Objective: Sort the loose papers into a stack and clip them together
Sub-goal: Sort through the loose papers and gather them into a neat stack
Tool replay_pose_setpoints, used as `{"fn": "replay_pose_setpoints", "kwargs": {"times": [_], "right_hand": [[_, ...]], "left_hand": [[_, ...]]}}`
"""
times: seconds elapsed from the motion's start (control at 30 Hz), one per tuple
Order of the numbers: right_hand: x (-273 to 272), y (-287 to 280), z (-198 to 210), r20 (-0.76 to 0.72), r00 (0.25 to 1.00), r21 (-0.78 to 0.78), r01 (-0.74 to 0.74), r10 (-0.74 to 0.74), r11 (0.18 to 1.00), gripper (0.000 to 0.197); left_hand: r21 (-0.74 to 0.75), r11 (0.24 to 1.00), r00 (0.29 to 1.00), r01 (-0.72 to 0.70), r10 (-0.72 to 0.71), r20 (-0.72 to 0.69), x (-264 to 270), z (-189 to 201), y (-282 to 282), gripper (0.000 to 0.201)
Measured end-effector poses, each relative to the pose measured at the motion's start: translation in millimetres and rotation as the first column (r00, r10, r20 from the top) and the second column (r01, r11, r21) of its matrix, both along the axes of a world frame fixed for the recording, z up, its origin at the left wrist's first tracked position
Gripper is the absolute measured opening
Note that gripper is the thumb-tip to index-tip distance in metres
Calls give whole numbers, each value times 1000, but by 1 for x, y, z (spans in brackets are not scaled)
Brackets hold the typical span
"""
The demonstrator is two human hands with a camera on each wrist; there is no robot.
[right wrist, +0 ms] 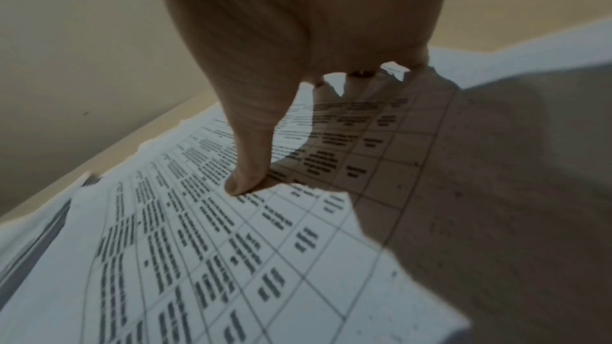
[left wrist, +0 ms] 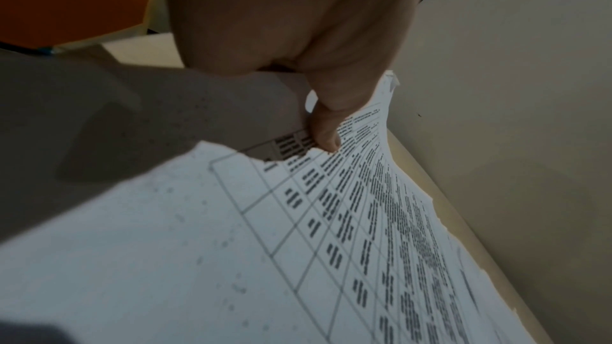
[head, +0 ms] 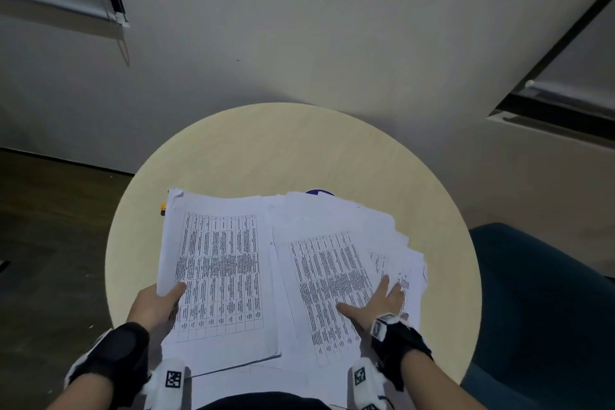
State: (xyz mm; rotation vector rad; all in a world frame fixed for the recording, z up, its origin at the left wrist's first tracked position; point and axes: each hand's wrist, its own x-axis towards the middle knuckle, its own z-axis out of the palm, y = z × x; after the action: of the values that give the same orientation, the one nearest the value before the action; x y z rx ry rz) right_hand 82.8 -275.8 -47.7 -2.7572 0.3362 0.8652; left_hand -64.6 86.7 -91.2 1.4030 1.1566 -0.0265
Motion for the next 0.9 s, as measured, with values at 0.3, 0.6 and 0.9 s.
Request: {"fn": "replay_pose_setpoints", "kwargs": {"times": [0.3, 0.6, 0.9], "right_hand": [[-2, 1, 10, 50, 994, 204, 83, -95, 976, 108], [30, -8, 64, 80, 892, 662, 286, -445, 692, 23], [41, 77, 77, -394, 870, 875, 454, -298, 168, 103]], "left_hand": [[-41, 999, 999, -32, 33, 24, -1, -3, 1, 22], [-48, 999, 999, -10, 12, 46, 0, 3, -2, 26], [-106, 992, 996, -61, 68, 60, -2, 1, -1, 33]]}}
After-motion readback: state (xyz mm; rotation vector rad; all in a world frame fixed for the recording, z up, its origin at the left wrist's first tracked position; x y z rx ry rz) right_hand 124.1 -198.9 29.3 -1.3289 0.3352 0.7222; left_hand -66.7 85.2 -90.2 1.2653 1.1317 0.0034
